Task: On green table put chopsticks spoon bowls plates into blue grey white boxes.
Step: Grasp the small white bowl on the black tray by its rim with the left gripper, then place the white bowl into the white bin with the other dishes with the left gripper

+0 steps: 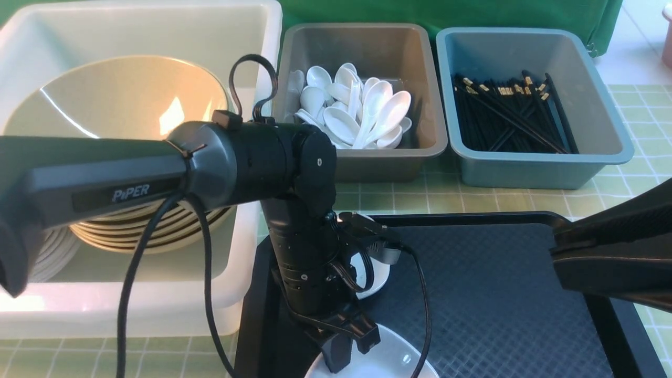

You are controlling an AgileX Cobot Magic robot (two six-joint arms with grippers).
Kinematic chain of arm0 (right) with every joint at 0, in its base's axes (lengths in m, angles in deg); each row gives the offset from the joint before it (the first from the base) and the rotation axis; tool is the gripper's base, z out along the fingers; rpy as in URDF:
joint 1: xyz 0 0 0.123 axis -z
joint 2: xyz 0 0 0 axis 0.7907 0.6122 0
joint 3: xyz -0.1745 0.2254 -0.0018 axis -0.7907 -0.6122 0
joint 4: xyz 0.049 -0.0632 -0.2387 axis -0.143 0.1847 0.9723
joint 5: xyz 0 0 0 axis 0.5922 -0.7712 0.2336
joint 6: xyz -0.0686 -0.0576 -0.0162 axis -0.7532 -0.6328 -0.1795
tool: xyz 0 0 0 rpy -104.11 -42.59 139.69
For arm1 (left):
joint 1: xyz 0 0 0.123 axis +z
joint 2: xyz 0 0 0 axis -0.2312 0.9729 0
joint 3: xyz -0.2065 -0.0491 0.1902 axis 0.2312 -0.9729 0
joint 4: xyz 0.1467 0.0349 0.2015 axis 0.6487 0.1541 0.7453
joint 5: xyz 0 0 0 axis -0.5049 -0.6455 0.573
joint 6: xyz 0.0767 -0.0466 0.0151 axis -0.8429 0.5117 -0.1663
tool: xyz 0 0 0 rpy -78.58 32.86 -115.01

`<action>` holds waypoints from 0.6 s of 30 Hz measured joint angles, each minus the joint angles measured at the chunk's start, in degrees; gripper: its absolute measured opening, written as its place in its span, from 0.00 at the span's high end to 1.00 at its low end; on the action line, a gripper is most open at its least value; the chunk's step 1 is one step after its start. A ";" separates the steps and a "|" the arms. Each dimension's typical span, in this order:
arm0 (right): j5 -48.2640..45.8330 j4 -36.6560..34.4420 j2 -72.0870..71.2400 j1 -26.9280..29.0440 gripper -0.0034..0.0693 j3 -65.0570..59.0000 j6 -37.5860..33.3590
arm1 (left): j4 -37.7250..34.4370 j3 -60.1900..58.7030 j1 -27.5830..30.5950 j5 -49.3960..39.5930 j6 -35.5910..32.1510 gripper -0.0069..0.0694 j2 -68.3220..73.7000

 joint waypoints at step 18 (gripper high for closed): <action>2.63 -12.91 0.00 0.00 0.79 0.00 -10.49 | -12.38 6.24 27.19 -3.60 -2.77 0.89 -22.95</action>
